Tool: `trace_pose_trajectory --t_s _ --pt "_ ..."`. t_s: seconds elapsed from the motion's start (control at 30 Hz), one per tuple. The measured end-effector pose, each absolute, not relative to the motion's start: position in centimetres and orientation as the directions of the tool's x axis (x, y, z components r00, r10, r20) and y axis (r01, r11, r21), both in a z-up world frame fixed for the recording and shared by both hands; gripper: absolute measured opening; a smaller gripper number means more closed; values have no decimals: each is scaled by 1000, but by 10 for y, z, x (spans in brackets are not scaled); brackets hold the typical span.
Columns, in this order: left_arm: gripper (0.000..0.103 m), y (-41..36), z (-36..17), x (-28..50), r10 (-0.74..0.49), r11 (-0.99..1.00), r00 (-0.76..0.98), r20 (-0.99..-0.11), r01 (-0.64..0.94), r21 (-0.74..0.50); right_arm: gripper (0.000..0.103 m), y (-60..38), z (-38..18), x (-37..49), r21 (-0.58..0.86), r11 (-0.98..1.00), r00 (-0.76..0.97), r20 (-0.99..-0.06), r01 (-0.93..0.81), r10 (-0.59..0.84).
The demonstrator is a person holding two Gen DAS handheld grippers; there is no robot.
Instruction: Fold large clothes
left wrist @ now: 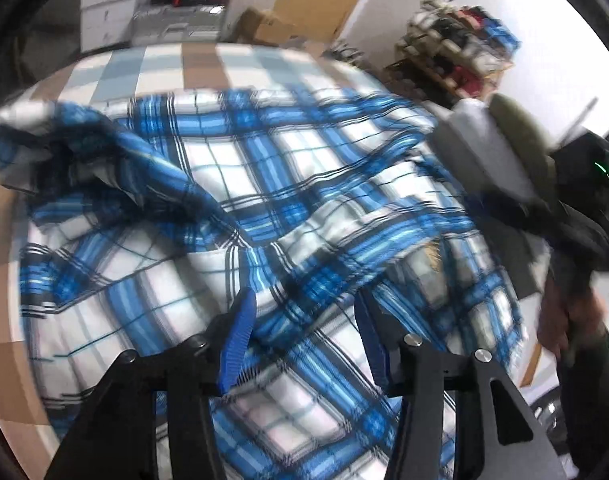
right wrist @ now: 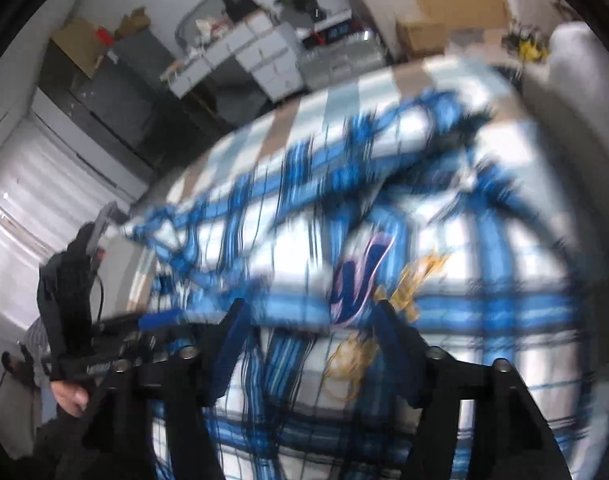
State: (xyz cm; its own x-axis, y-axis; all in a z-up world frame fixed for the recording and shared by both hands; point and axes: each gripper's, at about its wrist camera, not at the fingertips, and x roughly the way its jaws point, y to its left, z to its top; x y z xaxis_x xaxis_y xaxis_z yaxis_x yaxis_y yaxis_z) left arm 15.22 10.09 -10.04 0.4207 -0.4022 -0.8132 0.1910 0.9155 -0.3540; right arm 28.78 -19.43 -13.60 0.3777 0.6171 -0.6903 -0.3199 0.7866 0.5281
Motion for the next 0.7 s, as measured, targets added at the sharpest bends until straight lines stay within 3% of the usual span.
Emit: trace_pose_trajectory --t_s 0.1,0.17,0.27,0.37,0.43,0.47,0.5,0.53,0.57,0.6,0.7 --pt "60 126 -65 136 -396 917 520 -757 185 -353 70 -210 -131 318 536 806 417 -691 -252 590" --pt "81 156 -45 139 -308 942 605 -734 88 -323 72 -209 -135 348 529 825 426 -712 -197 558" --pt "82 211 -31 159 -193 933 679 -708 -95 -346 73 -212 -158 395 544 832 386 -748 -110 540" --pt "82 251 -50 197 -170 897 610 -774 -230 -378 71 -211 -188 435 561 828 316 -783 -15 536" --pt "82 260 -72 220 -222 875 541 -811 -256 -411 46 -210 -200 447 549 836 299 -799 10 522" --pt "81 262 -82 230 -236 870 511 -827 -269 -414 17 -209 -204 446 550 835 297 -799 9 523" --pt "78 262 -88 237 -259 861 503 -825 -268 -433 6 -209 -205 447 555 832 300 -793 -1 530" --pt "58 262 -92 239 -286 849 499 -818 -264 -458 6 -210 -201 444 553 833 321 -785 -21 530" --pt "23 262 -94 240 -287 848 489 -823 -270 -456 3 -209 -193 439 547 836 353 -773 -48 527" --pt "11 260 -94 240 -281 852 484 -829 -272 -448 3 -210 -184 433 541 838 380 -761 -78 526" --pt "8 256 -84 216 -281 863 519 -807 -230 -449 2 -212 -154 418 513 842 451 -719 -170 529"
